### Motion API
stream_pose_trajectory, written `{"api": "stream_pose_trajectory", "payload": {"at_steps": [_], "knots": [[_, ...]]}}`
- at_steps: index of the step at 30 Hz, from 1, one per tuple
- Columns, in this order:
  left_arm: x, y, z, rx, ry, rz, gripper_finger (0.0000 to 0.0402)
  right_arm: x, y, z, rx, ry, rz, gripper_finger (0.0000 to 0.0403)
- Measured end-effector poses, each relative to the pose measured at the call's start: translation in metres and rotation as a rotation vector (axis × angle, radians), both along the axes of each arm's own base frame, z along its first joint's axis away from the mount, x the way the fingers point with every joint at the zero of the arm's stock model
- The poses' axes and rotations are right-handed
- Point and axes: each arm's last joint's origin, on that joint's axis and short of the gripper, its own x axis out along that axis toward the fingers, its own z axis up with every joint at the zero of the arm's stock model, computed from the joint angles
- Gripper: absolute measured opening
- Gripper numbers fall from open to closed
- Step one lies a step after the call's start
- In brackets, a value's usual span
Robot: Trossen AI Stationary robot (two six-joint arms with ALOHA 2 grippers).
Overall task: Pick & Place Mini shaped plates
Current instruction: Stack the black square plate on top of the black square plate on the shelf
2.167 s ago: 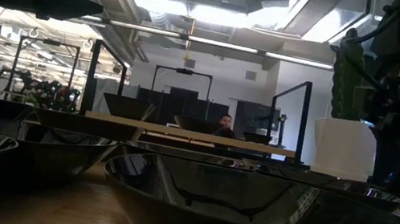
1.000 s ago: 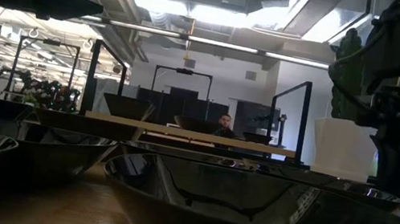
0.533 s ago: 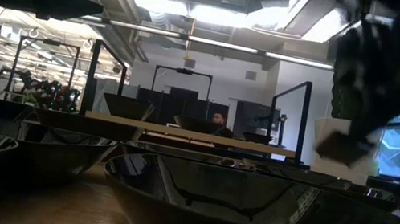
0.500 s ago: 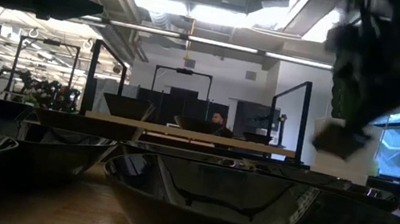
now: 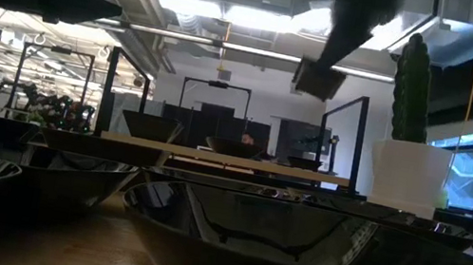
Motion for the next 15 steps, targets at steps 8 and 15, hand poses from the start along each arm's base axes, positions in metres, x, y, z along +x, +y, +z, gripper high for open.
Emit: {"api": "stream_pose_trajectory", "payload": {"at_steps": [8, 15], "knots": [[0.000, 0.000, 0.000, 0.002, 0.002, 0.000, 0.0008, 0.033, -0.060, -0.037, -0.047, 0.152, -0.180, 0.0007], [0.000, 0.000, 0.000, 0.003, 0.002, 0.000, 0.0003, 0.037, -0.090, -0.051, -0.059, 0.219, -0.208, 0.0007]]}}
